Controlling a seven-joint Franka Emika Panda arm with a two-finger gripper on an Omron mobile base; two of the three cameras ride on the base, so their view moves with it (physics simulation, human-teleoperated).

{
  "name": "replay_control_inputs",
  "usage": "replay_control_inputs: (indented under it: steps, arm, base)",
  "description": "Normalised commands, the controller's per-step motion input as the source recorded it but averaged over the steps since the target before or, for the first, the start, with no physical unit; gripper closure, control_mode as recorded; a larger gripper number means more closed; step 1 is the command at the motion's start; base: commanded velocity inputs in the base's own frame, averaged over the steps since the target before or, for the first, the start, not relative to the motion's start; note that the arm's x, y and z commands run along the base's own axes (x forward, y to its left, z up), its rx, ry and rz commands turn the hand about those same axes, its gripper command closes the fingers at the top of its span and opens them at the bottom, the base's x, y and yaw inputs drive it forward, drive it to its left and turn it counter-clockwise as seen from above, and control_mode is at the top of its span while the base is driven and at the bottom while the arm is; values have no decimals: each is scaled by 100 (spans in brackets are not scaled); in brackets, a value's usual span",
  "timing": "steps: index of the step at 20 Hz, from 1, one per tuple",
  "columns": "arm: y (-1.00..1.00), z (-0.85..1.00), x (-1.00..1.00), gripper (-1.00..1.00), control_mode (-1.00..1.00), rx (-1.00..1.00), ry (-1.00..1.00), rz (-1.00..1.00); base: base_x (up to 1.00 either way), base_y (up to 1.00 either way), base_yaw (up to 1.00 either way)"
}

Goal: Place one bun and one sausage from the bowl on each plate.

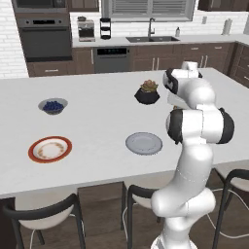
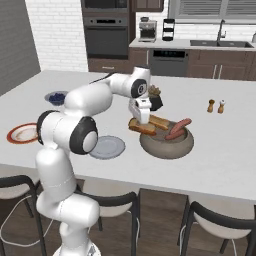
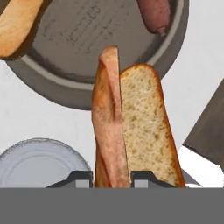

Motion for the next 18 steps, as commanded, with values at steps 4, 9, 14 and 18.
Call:
replay_control_inputs:
  steps: [4,9,14,18]
  arm:
    - [83,8,-71,100,-100,0,13,41]
    - [88,0,-74,100,-100,0,10,47]
    - [42,-9,-21,100,-100,0,4,36]
    - [13,-32,0,100,-100,0,0,45]
  base:
    - [0,0,0]
    - [0,0,0]
    - [0,0,0]
    - [0,0,0]
